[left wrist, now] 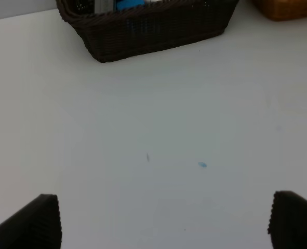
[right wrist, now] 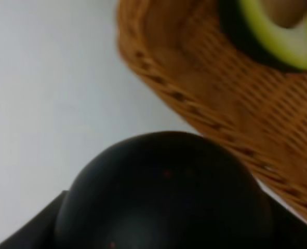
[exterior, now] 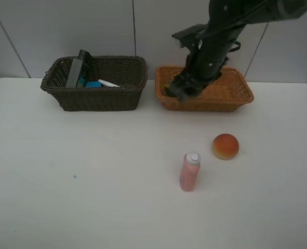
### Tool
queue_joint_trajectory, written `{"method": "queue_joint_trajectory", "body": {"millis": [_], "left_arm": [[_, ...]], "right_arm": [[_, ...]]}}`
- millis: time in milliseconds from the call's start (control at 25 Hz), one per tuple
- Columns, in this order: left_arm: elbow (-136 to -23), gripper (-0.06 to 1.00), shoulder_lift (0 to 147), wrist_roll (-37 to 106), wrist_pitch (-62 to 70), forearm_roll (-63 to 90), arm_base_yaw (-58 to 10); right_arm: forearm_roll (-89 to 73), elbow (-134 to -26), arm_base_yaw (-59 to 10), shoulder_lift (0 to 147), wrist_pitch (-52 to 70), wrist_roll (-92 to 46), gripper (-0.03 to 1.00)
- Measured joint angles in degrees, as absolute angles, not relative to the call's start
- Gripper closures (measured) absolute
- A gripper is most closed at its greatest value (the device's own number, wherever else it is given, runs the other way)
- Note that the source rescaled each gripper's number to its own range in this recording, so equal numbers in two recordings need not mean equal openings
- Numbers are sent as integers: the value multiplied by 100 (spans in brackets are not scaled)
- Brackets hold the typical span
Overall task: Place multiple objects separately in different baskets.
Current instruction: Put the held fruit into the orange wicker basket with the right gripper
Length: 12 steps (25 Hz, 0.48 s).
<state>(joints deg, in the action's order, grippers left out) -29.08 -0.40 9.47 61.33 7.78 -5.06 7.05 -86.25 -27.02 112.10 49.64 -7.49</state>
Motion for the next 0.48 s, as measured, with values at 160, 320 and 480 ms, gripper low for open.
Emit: {"method": "queue_joint_trajectory", "body": {"millis": [160, 320, 480], "left_arm": [[-2908, -6, -40, 947, 6133, 778, -506], [-2908, -6, -40, 947, 6133, 778, -506], [-2908, -6, -40, 947, 6133, 778, -506]], "right_arm": [[587, -8639, -1976, 11209, 4730, -703, 23], [98, -8656, -1241, 11231, 3877, -703, 23], [-370, -8724, -773, 11396, 3347, -686, 23]]}}
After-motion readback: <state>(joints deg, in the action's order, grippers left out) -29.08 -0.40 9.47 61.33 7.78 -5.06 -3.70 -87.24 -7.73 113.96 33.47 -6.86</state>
